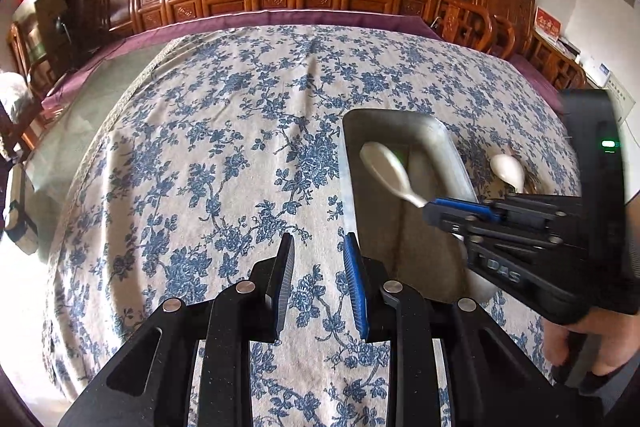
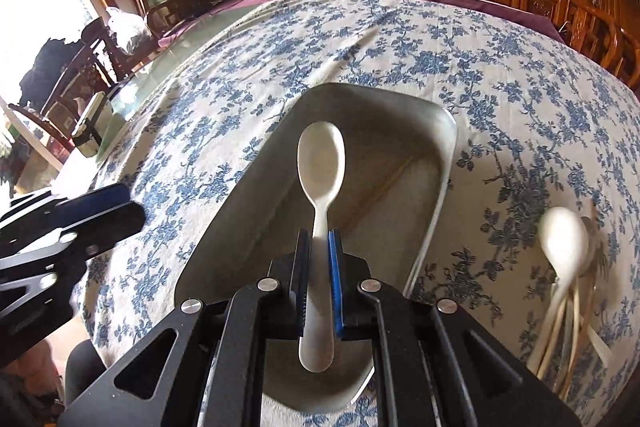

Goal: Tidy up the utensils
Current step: 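Lower the white spoon into the grey tray and open the right tool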

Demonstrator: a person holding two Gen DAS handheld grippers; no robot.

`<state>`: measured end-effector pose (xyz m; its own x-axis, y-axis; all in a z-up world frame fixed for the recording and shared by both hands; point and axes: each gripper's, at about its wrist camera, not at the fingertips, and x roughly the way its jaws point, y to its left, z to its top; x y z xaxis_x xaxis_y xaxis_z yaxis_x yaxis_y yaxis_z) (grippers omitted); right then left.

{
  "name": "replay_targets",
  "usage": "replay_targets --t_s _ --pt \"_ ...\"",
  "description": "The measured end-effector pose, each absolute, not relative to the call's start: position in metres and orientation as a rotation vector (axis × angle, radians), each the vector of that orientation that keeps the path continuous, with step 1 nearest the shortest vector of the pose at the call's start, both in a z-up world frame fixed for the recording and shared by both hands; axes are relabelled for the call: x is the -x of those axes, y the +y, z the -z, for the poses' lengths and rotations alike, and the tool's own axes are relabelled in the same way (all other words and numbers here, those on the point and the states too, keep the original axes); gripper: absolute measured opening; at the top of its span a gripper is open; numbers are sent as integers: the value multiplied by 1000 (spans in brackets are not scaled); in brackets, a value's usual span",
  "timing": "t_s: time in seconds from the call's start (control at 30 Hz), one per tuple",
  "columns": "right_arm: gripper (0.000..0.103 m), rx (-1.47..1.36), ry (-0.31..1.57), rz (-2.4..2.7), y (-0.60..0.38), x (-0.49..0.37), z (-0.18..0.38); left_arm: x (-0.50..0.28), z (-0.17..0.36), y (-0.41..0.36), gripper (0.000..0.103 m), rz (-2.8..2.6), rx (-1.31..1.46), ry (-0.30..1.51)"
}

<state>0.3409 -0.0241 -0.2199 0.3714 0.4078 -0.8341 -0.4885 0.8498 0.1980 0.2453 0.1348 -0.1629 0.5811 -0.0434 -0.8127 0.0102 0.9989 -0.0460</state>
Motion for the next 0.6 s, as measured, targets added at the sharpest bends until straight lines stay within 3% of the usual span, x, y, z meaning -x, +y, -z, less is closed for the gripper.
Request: replay_targets --t_s 0.27,0.6 --pt "11 93 1059 -595 -21 -336 228 -233 151 131 30 39 12 931" --pt "11 125 934 -614 -74 -291 182 -218 143 108 31 62 11 911"
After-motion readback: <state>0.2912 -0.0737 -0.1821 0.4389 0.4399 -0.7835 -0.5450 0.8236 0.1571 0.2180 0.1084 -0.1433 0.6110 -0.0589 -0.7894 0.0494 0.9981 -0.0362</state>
